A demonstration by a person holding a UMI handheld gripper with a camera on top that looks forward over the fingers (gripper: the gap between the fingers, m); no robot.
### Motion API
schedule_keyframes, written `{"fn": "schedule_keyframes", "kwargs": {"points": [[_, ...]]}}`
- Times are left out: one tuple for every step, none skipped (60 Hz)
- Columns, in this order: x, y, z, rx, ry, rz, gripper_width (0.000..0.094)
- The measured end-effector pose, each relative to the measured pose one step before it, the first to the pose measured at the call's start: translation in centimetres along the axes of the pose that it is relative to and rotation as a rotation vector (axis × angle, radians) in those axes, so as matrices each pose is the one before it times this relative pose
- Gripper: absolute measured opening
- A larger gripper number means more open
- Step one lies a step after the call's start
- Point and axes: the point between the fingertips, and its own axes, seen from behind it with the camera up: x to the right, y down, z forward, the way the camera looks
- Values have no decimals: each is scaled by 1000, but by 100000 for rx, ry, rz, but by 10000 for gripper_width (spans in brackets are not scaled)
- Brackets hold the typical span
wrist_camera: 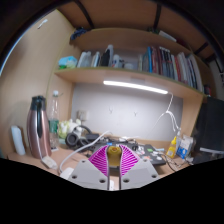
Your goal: Unplug charger
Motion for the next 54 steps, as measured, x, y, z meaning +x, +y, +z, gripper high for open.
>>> {"fn": "schedule_keyframes", "kwargs": {"points": [[-8,-969,-247,1541,-554,877,153],[-27,-811,-247,1043,-766,1248,152],[249,-823,-49,956,-1011,1256,152],[114,-641,-474,275,-713,1038,153],[99,-492,-280,142,-386,605,153],[219,-317,-252,-80,-49,241,153],[344,-202,-244,-232,323,119,154],[382,-97,-243,-304,519,164,153],[384,23,-199,-458,566,267,154],[341,181,-197,-825,414,245,154],[310,336,-169,-1256,153,137,154],[90,796,123,-820,-37,231,154],[280,458,-195,-1881,-166,310,155],[409,525,-103,-2126,-512,260,154],[223,795,-139,-2550,-373,118,154],[199,912,-128,-2690,-436,43,154],[251,890,-73,-2607,-406,8,154],[261,943,-58,-2510,-292,-187,156],[298,943,-23,-2498,-115,-289,156],[348,942,-15,-2410,115,-269,155],[388,913,10,-2354,301,-203,155],[114,981,23,-2503,887,-323,159],[406,957,153,-1538,263,-207,160],[409,768,69,-1937,346,-343,160],[354,773,86,-1937,286,-275,161],[291,768,90,-2061,216,-142,164],[233,811,137,-2288,-45,-311,165],[132,789,159,-2239,-416,-445,167],[46,680,211,-1921,-740,-306,167],[37,602,235,-1482,-899,63,168],[21,601,278,-1468,-731,481,168],[24,558,89,-2570,-144,619,167],[211,828,516,-1456,-248,692,167],[201,670,354,-2066,85,802,168],[184,607,349,-1865,94,872,167],[164,540,345,-1642,56,805,167],[128,440,350,-1400,-15,730,167],[68,391,323,-1226,-75,650,168],[36,322,309,-1069,-139,617,168],[46,242,282,-841,-81,537,168],[-17,179,277,-967,27,314,168],[19,206,290,-559,-83,335,174],[42,-364,188,1360,18,363,179],[89,-179,206,442,284,186,180],[95,28,187,-416,433,266,187],[54,-149,180,156,198,336,192],[-4,-125,212,-56,55,226,203],[-31,-75,218,-267,2,252,212],[-14,-126,201,-96,-12,219,216],[-41,-183,142,-520,203,263,224],[-24,-110,226,23,212,573,228],[4,-125,194,-139,138,417,228],[19,-125,220,-86,170,350,234],[39,-141,224,-51,189,359,239]]}}
